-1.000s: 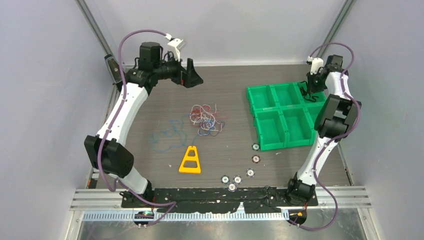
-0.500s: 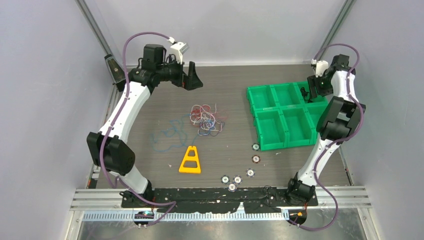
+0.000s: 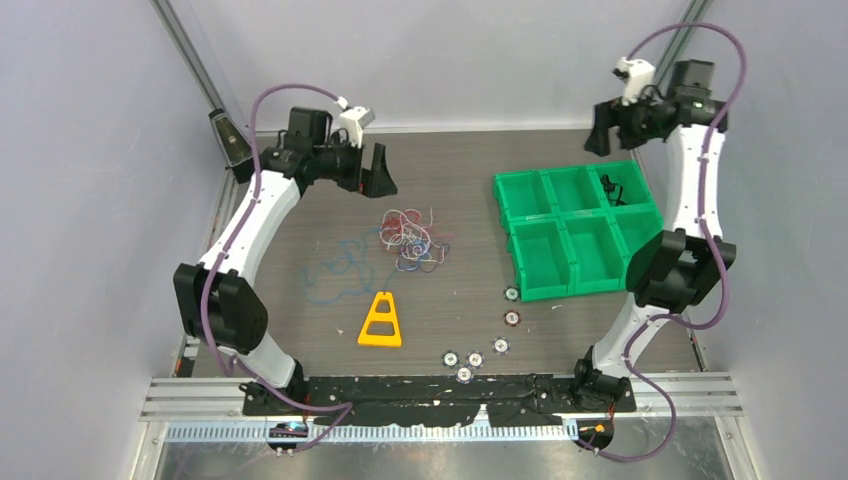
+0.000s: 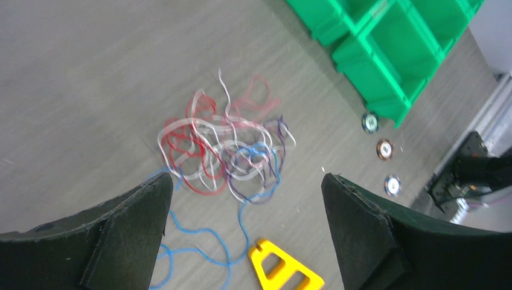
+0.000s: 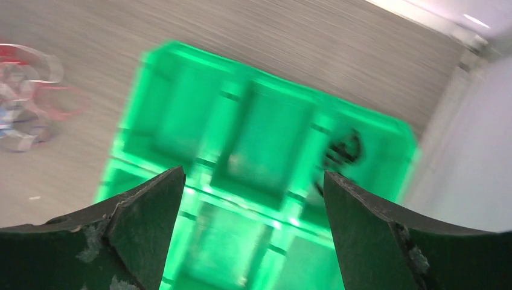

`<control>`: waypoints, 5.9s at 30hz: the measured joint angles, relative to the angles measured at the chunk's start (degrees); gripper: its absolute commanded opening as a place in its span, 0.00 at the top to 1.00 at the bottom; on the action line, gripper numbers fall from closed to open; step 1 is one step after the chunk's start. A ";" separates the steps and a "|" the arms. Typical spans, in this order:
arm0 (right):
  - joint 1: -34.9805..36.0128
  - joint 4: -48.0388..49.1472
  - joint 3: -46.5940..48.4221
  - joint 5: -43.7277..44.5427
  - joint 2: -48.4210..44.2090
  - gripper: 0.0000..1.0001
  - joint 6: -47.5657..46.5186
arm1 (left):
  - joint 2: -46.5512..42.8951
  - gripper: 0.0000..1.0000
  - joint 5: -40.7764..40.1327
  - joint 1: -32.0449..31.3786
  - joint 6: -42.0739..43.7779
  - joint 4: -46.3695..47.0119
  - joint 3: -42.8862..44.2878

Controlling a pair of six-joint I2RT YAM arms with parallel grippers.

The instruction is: Untangle the cables

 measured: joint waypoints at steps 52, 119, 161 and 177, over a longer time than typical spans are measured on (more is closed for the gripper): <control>47.78 26.69 -20.11 -3.56 20.83 0.65 25.88 | 32.22 0.78 12.94 2.25 -17.05 14.34 -2.23; 49.64 41.13 -13.11 -21.16 1.70 0.94 39.17 | -10.05 1.00 30.53 8.46 -1.01 11.41 -8.76; 50.10 39.01 2.60 -17.70 -1.73 0.95 40.17 | -21.42 0.10 16.85 7.28 3.54 22.14 -18.45; 50.58 38.62 -3.15 -18.03 -2.16 0.95 39.01 | -19.32 0.18 18.34 3.04 -18.21 33.86 -13.42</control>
